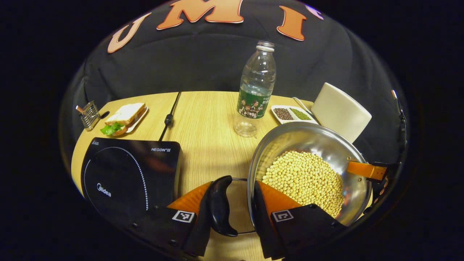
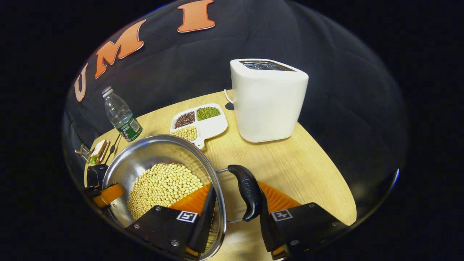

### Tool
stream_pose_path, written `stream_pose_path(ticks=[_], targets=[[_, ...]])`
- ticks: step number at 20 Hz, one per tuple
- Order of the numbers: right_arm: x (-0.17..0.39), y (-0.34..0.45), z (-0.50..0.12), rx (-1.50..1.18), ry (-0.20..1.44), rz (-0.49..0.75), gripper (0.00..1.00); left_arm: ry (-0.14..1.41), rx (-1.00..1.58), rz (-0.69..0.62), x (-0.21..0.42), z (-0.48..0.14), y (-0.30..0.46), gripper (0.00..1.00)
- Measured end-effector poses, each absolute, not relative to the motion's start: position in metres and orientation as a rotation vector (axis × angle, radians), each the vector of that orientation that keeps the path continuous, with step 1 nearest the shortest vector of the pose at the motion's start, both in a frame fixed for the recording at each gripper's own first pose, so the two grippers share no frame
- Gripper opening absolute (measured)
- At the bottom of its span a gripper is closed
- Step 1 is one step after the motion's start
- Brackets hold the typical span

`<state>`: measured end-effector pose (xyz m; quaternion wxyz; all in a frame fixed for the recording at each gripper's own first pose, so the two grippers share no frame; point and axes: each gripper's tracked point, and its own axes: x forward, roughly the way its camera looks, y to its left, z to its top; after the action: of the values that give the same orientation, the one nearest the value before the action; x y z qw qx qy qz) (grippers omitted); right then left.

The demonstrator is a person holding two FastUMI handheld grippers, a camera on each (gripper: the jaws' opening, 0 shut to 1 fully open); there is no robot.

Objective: First push the handle of the pot to place it horizontally, then grasp the pot with both hands and set it on the induction cooktop.

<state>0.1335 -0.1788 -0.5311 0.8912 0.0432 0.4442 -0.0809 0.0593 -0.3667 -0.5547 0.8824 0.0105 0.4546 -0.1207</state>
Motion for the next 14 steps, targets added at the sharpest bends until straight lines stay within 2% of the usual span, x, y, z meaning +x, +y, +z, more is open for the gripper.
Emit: stream_pose_path(ticks=[2,7,8,9,10,14], targets=[[0.13,-0.176,-0.506,0.088,0.887,-0.178,0.59,0.909,0.026,-0.262,0.059,-0.528,-0.361,0.61],[0.122,-0.149,-0.445,0.098,0.824,-0.173,0.59,0.839,0.01,-0.275,0.063,-0.46,-0.343,0.63],[0.121,-0.141,-0.433,0.094,0.81,-0.17,0.59,0.83,0.005,-0.272,0.064,-0.448,-0.335,0.6],[0.117,-0.134,-0.424,0.099,0.802,-0.166,0.54,0.821,0.005,-0.269,0.064,-0.439,-0.326,0.6],[0.115,-0.124,-0.416,0.104,0.798,-0.158,0.59,0.811,0.006,-0.263,0.064,-0.43,-0.314,0.63],[0.109,-0.073,-0.397,0.127,0.784,-0.117,0.59,0.786,0.016,-0.228,0.064,-0.397,-0.263,0.6]])
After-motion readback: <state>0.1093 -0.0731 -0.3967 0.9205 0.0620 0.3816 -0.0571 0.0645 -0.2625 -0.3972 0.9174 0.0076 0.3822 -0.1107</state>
